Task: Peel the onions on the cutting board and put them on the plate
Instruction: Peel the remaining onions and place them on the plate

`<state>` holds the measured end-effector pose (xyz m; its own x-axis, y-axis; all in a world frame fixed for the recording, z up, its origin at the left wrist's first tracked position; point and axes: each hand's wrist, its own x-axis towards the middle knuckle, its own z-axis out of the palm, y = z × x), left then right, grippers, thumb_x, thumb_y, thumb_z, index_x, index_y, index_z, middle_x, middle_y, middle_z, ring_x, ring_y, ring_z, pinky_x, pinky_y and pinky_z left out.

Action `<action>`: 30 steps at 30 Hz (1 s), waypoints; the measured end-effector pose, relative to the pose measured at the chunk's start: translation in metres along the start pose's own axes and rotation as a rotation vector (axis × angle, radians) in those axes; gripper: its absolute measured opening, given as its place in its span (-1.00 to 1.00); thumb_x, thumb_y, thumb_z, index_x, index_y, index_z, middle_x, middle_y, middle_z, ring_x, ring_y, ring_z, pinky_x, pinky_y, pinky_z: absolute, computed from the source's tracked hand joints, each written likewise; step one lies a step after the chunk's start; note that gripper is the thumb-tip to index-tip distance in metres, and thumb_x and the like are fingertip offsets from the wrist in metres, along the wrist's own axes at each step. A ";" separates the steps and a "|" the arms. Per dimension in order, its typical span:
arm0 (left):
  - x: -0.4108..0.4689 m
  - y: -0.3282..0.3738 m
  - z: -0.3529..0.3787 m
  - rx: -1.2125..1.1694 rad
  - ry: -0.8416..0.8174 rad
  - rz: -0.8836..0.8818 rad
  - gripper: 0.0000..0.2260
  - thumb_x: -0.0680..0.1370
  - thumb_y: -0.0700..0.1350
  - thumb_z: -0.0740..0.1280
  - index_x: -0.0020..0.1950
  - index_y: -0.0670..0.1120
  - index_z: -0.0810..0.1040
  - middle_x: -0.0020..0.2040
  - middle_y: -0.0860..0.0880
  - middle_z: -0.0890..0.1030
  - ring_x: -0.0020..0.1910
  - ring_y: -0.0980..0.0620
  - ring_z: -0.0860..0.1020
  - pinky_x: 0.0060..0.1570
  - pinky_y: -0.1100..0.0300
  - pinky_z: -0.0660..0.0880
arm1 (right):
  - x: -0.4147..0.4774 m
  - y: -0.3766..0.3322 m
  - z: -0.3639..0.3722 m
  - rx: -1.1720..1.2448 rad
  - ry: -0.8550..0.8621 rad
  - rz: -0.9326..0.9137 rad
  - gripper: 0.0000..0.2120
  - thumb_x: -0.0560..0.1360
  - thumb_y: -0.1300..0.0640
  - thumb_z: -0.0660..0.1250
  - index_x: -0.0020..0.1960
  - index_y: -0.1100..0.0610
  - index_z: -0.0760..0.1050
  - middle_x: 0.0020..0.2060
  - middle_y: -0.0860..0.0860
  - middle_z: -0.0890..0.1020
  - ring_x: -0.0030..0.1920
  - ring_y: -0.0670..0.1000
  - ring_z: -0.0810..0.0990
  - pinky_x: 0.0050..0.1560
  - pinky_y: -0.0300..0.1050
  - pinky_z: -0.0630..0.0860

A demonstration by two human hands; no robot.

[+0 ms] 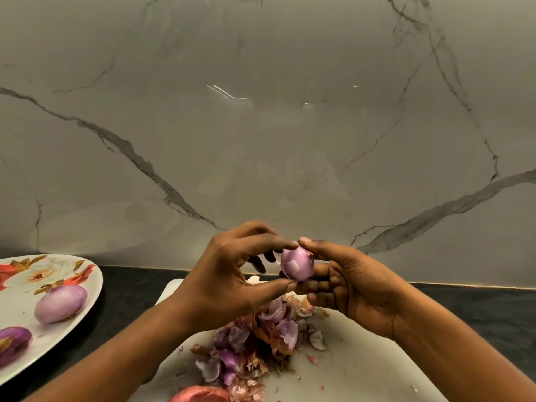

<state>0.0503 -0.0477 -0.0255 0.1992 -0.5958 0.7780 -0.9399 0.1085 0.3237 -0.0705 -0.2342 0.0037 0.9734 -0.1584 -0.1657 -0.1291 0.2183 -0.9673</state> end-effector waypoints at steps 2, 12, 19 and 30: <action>0.000 -0.001 0.001 0.046 0.011 0.027 -0.62 0.48 -0.13 0.62 0.29 -0.04 0.70 0.12 0.03 0.62 0.06 -0.02 0.65 -0.13 0.14 0.66 | 0.001 0.000 -0.001 0.008 0.022 0.003 -0.56 0.50 -0.06 0.47 0.22 0.25 0.65 -0.05 0.27 0.74 -0.23 0.07 0.68 -0.22 -0.18 0.67; 0.003 0.004 -0.001 0.023 0.004 0.078 -0.90 0.51 -0.24 0.58 0.00 -0.14 0.74 -0.02 0.01 0.66 -0.11 0.04 0.68 -0.13 0.21 0.65 | -0.001 -0.006 -0.005 0.188 0.009 0.012 -0.54 0.45 0.03 0.48 0.18 0.38 0.63 -0.15 0.28 0.68 -0.34 0.07 0.63 -0.30 -0.19 0.66; 0.003 0.004 -0.006 0.001 0.067 0.018 -0.90 0.51 -0.29 0.57 -0.04 -0.16 0.70 -0.14 0.04 0.69 -0.16 0.05 0.68 -0.13 0.27 0.61 | 0.002 -0.009 -0.013 0.273 -0.031 0.022 -0.51 0.45 0.07 0.33 0.20 0.43 0.63 -0.08 0.33 0.62 -0.35 0.06 0.52 -0.40 -0.21 0.55; -0.002 0.000 -0.004 -0.104 -0.025 -0.089 -0.67 0.49 -0.16 0.58 0.25 -0.07 0.68 -0.13 0.09 0.71 -0.15 0.00 0.72 -0.20 0.02 0.69 | -0.001 -0.008 -0.008 0.141 -0.065 0.065 -0.47 0.50 0.01 0.34 0.31 0.37 0.52 -0.14 0.29 0.64 -0.35 0.04 0.49 -0.42 -0.21 0.48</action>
<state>0.0513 -0.0434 -0.0251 0.2727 -0.6262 0.7304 -0.8846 0.1353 0.4463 -0.0724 -0.2430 0.0098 0.9746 -0.0779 -0.2100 -0.1690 0.3596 -0.9177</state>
